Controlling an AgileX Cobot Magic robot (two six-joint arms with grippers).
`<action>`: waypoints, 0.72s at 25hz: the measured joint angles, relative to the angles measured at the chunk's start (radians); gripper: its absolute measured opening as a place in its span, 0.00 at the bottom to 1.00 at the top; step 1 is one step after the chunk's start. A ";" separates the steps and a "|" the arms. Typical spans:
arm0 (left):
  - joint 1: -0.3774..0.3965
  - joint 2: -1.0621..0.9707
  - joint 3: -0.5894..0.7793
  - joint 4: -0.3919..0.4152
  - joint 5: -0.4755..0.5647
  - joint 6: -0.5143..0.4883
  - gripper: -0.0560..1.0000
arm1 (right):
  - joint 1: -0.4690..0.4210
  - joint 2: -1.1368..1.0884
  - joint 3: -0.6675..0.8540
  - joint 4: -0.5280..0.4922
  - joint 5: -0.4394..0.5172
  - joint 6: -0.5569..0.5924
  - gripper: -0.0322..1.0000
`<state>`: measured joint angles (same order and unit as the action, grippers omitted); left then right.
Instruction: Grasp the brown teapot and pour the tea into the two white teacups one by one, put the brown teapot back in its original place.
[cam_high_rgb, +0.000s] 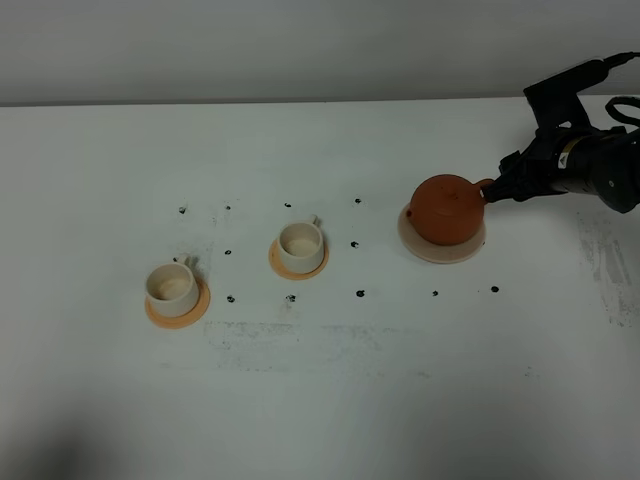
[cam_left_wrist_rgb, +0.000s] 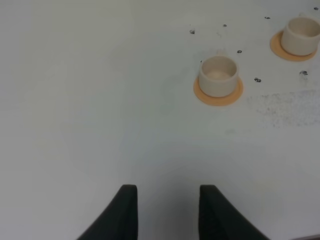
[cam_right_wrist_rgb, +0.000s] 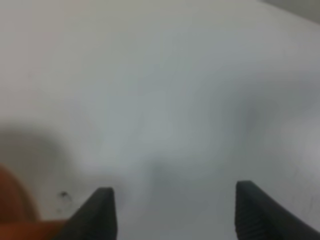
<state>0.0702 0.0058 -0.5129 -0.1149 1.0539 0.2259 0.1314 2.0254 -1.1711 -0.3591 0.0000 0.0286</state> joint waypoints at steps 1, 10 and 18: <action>0.000 0.000 0.000 0.000 0.000 0.000 0.34 | 0.000 0.000 0.000 0.000 0.000 -0.003 0.52; 0.000 0.000 0.000 0.000 0.000 0.000 0.34 | 0.004 0.000 0.000 -0.019 -0.065 -0.029 0.52; 0.000 0.000 0.000 0.000 0.000 0.000 0.34 | 0.021 0.000 0.000 -0.071 -0.057 -0.029 0.52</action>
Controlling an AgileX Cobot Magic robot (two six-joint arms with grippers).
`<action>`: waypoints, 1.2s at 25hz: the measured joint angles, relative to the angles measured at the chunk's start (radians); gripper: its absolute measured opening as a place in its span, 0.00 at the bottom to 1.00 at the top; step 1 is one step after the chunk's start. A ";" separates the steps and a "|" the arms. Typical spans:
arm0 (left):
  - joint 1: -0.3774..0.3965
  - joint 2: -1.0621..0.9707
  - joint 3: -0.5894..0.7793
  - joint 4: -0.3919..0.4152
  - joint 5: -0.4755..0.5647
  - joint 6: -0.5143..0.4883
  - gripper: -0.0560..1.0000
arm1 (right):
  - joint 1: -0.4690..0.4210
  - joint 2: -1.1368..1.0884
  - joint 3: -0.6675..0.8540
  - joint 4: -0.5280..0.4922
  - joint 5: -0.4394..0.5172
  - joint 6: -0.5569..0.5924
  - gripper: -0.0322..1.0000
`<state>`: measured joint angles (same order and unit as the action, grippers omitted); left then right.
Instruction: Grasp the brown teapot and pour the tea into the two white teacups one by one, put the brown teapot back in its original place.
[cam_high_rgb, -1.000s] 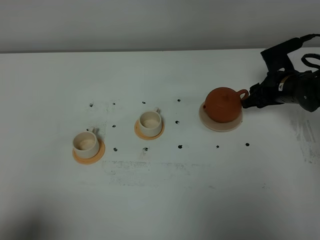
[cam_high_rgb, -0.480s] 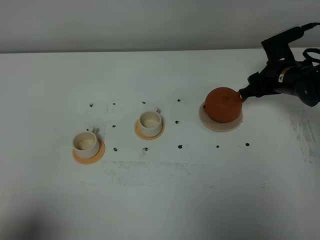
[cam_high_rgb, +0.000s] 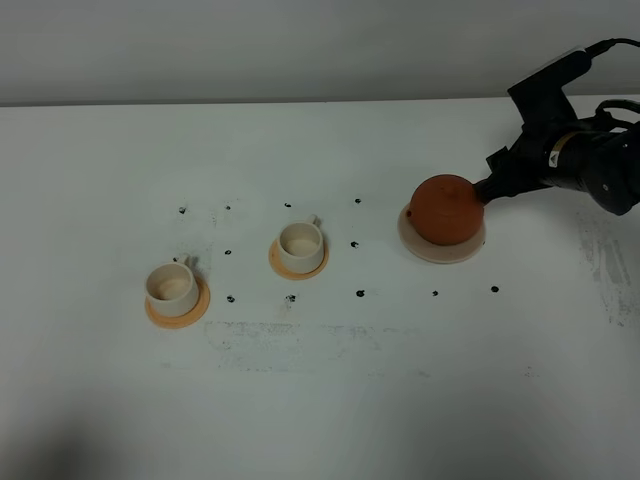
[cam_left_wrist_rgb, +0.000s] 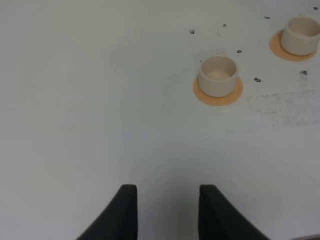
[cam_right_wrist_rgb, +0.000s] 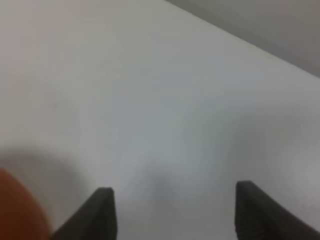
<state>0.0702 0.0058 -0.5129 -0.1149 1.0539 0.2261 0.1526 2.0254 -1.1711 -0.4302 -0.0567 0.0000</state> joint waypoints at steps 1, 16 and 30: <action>0.000 0.000 0.000 0.000 0.000 0.000 0.34 | 0.001 0.000 0.000 -0.007 0.003 0.000 0.52; 0.000 0.000 0.000 0.000 0.000 0.000 0.34 | 0.009 0.000 -0.001 -0.027 0.088 -0.054 0.52; 0.000 0.000 0.000 0.000 0.000 0.000 0.34 | 0.017 0.000 -0.003 -0.028 0.103 -0.157 0.49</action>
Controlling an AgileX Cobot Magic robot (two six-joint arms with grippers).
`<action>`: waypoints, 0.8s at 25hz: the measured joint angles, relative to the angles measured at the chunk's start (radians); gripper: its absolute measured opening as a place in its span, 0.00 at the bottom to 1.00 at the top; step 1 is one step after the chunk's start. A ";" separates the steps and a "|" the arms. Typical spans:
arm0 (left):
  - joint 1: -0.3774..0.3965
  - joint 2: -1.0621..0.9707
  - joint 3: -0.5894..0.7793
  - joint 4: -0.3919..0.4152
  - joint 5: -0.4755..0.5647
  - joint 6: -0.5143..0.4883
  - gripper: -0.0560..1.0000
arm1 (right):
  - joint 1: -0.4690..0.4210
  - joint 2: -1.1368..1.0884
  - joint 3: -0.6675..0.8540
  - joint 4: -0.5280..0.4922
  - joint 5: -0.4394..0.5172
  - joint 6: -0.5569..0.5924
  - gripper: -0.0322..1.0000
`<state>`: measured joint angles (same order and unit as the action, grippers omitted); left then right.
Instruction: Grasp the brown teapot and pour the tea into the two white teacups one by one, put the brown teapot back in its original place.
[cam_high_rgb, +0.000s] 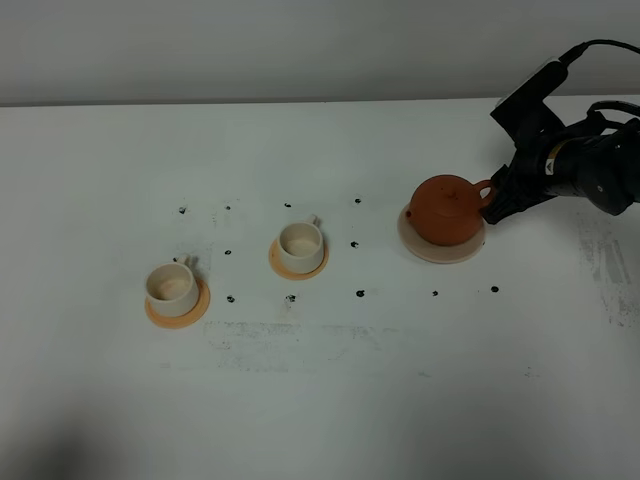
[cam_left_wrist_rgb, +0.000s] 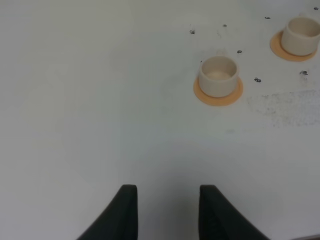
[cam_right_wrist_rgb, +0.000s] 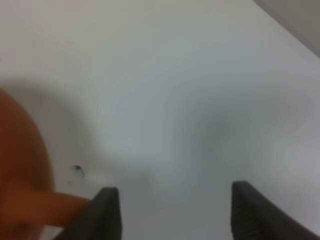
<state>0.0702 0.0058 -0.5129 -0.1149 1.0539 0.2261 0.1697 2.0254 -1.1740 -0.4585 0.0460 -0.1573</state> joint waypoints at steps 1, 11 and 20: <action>0.000 0.000 0.000 0.000 0.000 0.000 0.34 | 0.002 0.000 0.000 0.000 0.003 -0.009 0.49; 0.000 0.000 0.000 0.000 0.000 0.000 0.34 | 0.005 -0.001 -0.007 -0.005 0.047 -0.079 0.49; 0.000 0.000 0.000 0.000 0.000 0.000 0.34 | 0.012 -0.021 -0.007 -0.007 0.081 -0.113 0.49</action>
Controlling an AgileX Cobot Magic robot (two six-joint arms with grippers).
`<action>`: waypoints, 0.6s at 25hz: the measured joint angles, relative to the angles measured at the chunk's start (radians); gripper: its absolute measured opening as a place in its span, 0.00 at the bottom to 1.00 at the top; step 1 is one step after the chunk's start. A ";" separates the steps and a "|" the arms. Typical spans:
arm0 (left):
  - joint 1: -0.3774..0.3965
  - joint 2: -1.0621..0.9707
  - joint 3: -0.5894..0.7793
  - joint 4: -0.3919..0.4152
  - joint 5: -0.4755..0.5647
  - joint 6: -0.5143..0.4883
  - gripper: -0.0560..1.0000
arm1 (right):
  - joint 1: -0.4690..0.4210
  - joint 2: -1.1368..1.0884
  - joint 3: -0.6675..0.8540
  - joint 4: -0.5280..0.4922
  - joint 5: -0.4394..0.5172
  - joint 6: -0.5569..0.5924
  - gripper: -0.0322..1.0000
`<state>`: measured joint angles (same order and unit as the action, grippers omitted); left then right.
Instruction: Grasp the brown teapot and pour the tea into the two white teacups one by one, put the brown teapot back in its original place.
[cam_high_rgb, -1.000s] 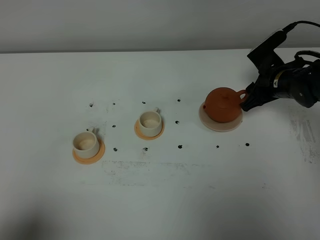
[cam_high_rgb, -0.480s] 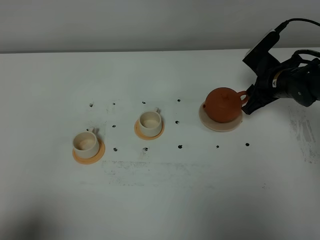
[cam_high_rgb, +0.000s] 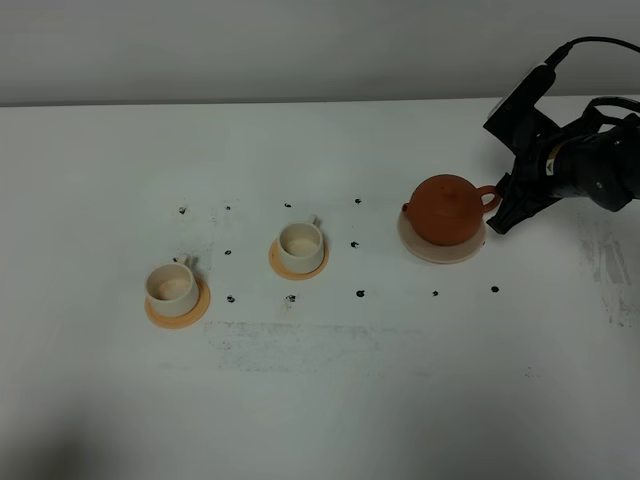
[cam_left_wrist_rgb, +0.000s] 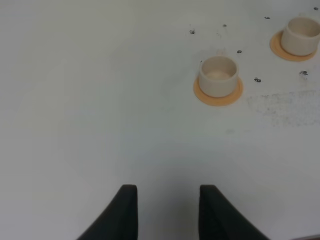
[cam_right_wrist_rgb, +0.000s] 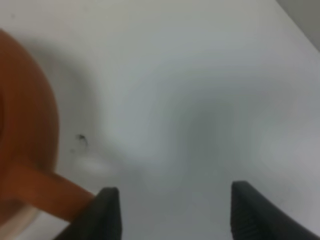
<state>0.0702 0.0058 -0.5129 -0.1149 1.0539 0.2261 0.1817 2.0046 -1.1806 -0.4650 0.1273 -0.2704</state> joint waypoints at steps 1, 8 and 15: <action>0.000 0.000 0.000 0.000 0.000 0.000 0.34 | 0.001 -0.001 0.000 0.000 0.003 -0.002 0.49; 0.000 0.000 0.000 0.000 0.000 0.000 0.34 | 0.004 -0.002 0.000 0.000 0.034 -0.038 0.49; 0.000 0.000 0.000 0.000 0.000 0.000 0.34 | 0.011 -0.011 0.000 0.000 0.060 -0.052 0.49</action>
<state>0.0702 0.0058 -0.5129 -0.1149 1.0539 0.2261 0.1923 1.9938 -1.1806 -0.4650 0.1869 -0.3220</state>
